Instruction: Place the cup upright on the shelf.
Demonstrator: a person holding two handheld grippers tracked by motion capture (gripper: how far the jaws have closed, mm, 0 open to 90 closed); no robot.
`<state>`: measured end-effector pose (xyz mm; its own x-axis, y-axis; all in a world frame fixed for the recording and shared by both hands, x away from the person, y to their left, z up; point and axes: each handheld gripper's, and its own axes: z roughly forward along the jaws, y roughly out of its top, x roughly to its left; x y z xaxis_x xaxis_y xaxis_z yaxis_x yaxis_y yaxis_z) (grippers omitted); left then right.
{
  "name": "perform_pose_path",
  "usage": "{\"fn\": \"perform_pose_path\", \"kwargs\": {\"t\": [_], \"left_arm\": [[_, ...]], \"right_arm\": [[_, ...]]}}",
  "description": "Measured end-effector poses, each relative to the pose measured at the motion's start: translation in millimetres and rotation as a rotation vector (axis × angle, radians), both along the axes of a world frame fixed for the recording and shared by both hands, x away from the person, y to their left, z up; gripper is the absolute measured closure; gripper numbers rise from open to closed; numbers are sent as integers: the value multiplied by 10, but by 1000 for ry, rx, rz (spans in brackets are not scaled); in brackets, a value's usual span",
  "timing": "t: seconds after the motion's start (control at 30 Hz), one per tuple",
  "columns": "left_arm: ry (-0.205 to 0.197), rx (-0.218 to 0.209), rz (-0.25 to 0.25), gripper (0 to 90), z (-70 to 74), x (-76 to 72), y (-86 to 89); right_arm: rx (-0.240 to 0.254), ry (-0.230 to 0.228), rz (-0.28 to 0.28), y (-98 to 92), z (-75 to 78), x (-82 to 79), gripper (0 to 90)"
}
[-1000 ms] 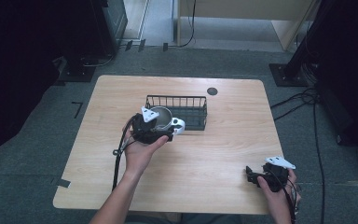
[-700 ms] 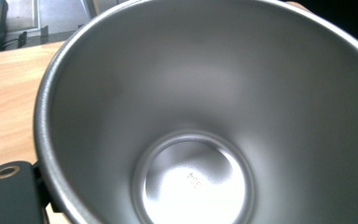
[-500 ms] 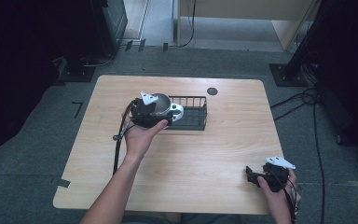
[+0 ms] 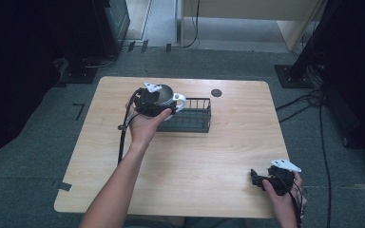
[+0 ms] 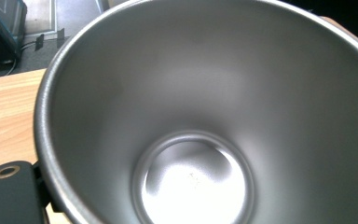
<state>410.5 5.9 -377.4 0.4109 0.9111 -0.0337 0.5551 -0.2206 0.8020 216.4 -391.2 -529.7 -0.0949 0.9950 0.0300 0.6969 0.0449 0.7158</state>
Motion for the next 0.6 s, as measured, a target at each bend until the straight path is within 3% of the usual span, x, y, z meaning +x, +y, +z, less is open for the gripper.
{"fn": "perform_pose_path", "kwargs": {"t": [0.43, 0.6], "left_arm": [[-4, -7, 32, 82, -81, 248, -40], [4, 22, 24, 82, -134, 305, -88]], "right_arm": [[0, 1, 1, -1, 0, 0, 0], [0, 0, 0, -1, 0, 0, 0]]}}
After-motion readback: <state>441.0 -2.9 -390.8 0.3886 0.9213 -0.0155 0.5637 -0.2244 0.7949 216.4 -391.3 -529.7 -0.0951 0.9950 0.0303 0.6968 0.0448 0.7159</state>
